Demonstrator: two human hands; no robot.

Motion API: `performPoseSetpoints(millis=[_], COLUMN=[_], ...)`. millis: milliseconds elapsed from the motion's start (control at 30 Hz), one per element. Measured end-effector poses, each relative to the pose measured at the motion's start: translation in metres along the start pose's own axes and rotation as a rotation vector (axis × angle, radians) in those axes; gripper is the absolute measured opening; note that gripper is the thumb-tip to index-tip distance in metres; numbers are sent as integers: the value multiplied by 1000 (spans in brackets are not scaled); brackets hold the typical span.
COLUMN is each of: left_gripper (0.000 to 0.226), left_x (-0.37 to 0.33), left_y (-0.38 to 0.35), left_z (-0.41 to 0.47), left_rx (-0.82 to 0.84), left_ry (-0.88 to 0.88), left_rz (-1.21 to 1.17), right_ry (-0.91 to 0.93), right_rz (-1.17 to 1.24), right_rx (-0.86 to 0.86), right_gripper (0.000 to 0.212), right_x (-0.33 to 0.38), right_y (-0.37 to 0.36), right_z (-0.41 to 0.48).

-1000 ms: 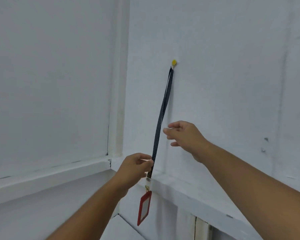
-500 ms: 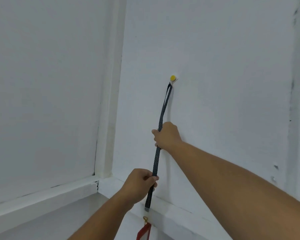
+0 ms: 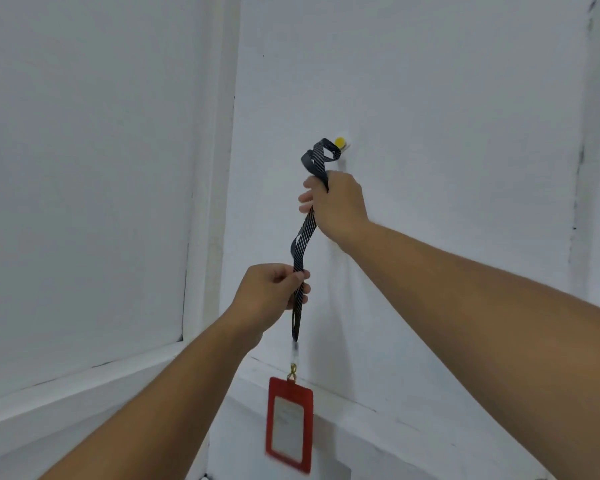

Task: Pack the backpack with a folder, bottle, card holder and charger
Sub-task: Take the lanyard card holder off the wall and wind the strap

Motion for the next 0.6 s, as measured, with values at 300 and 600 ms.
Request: performPoseSetpoints(millis=[300, 600], left_gripper=[16, 17], left_x=[-25, -22], left_y=[-6, 5], left_z=[0, -15], left_rx=[-6, -23], left_ry=[-66, -43], left_rz=[0, -5], right_ry=[637, 540], right_rz=[-214, -185], right_rx=[23, 149], right_gripper=[28, 30], right_x=[59, 16], right_y=[1, 7], right_z=[-16, -46])
Point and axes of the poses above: each hand's wrist, its own z-axis towards the middle knuckle, its own y-axis out of the back of the hand, x = y × z, the point moved 8 cm from there along z, towards the middle knuckle, and after that the axes turned 2 degrees about -x, right-handed, at the moved point
